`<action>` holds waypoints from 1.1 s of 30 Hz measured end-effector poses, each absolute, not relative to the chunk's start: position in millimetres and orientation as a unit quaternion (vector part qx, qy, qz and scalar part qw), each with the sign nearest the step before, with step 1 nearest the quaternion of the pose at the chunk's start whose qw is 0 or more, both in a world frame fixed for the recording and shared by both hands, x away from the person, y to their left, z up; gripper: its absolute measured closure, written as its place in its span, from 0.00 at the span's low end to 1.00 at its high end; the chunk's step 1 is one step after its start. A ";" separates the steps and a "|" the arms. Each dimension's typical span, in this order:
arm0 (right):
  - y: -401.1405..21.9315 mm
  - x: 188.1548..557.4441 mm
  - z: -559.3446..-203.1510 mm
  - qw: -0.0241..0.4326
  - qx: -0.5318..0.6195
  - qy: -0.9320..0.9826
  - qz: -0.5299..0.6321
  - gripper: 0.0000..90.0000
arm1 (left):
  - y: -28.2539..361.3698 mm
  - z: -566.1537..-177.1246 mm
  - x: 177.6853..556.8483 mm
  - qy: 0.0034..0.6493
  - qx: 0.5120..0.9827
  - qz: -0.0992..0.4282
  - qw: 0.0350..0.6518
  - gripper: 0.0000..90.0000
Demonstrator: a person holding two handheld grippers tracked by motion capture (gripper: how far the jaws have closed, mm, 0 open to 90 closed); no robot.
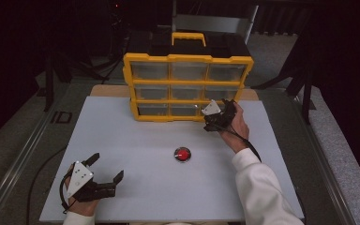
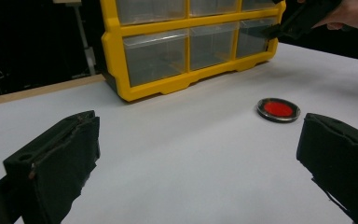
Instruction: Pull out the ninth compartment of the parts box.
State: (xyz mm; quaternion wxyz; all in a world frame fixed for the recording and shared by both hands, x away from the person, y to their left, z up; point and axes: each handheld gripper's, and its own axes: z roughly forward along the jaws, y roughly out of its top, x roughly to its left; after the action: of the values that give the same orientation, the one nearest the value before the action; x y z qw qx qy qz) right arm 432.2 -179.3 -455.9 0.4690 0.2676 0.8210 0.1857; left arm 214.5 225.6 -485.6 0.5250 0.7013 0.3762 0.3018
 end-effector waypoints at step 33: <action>-172.2 432.3 -477.3 0.541 0.187 0.816 0.076 0.15 | 225.1 -485.9 215.1 0.378 0.702 0.301 0.523 0.00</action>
State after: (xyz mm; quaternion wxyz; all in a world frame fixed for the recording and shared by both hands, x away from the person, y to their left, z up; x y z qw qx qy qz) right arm 432.3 -172.2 -477.3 0.5413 0.1872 0.8162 0.0757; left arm 215.1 225.1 -485.9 0.5229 0.7020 0.3782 0.3013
